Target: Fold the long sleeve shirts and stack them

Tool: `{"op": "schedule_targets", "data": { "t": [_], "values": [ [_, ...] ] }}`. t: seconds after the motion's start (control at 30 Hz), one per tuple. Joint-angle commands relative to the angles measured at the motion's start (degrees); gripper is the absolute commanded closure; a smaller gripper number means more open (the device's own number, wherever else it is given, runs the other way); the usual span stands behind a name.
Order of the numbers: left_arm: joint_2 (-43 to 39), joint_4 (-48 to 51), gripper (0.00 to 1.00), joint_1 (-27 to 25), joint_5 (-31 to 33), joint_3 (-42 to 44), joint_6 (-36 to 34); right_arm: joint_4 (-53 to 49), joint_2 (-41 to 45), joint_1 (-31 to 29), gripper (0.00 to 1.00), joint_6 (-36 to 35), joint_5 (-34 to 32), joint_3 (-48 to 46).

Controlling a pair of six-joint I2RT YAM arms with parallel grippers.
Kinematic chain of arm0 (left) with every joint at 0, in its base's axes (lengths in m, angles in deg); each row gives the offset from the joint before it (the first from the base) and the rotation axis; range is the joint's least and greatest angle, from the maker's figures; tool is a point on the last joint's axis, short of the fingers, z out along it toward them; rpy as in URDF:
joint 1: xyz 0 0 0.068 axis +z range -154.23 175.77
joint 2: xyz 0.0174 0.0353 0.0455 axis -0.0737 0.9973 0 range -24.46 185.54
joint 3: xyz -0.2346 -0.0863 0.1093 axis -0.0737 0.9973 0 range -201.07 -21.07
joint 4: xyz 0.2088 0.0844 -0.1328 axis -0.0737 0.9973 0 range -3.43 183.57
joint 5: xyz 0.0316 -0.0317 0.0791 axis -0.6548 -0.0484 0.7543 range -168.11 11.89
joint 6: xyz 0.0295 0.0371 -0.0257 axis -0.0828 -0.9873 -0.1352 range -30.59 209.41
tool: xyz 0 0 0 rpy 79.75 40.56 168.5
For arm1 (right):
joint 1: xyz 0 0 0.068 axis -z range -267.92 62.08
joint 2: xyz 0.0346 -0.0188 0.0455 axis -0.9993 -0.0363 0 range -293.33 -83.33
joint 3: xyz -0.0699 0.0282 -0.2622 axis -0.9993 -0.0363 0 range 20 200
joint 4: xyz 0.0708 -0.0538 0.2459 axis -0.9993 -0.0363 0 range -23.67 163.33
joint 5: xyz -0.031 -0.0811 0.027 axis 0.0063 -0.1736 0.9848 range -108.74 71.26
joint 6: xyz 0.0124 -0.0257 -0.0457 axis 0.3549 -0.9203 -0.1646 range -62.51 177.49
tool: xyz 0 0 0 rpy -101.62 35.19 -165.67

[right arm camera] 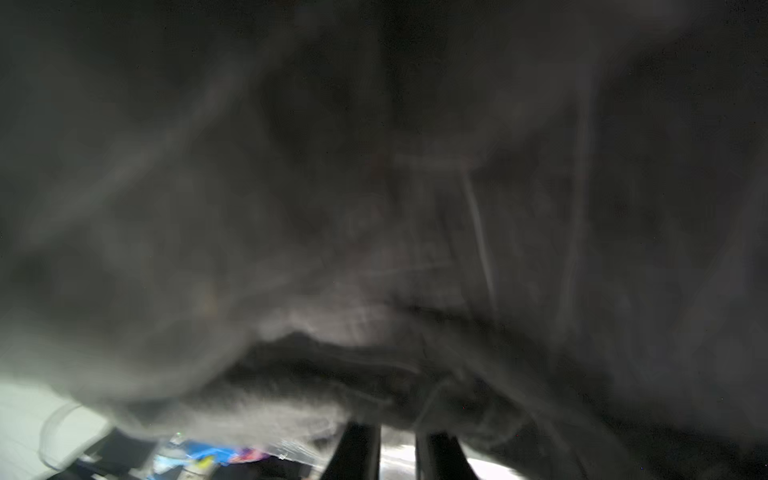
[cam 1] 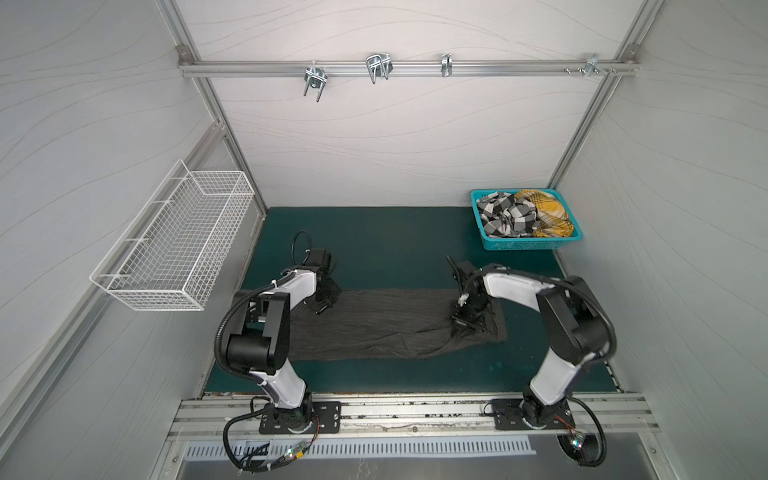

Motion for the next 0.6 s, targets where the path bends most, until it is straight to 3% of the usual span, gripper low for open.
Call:
{"op": "schedule_targets", "data": {
  "t": [0.0, 0.1, 0.2, 0.23, 0.33, 0.4, 0.5, 0.57],
  "values": [
    [2.3, 1.9, 1.0, 2.0, 1.3, 1.9, 0.8, 1.6, -11.2, 3.2, 0.83, -2.5, -5.1, 15.8],
    [1.1, 4.4, 1.0, 3.1, 0.5, 1.7, -0.4, -2.9, -22.0, 4.2, 0.8, -5.1, -5.0, 36.3],
    [-3.3, 5.8, 1.0, 1.6, -4.1, 5.2, 0.4, -4.1, -24.8, 3.6, 0.56, -9.2, 0.0, 51.9],
    [-6.4, 4.4, 1.0, -1.2, -6.5, 8.1, 2.4, -5.0, -24.1, 3.3, 0.49, -10.2, 0.1, 54.7],
    [-14.7, -1.6, 0.97, -13.1, -12.4, 13.4, 9.1, -5.9, -17.8, 2.7, 0.42, -11.4, -1.9, 50.7],
    [-18.8, -1.4, 0.82, -18.8, -12.9, 12.0, 10.1, -5.0, -10.7, 2.3, 0.41, -11.0, -2.6, 41.8],
    [-23.4, 5.6, 0.67, -19.1, -9.2, 5.9, 6.5, -5.3, -2.4, 1.2, 0.41, -10.7, -2.7, 30.4],
    [-24.0, 9.0, 0.66, -18.2, -5.2, 1.3, 2.6, -4.8, 1.1, 0.0, 0.41, -10.4, -1.8, 24.8]
  ]
}}
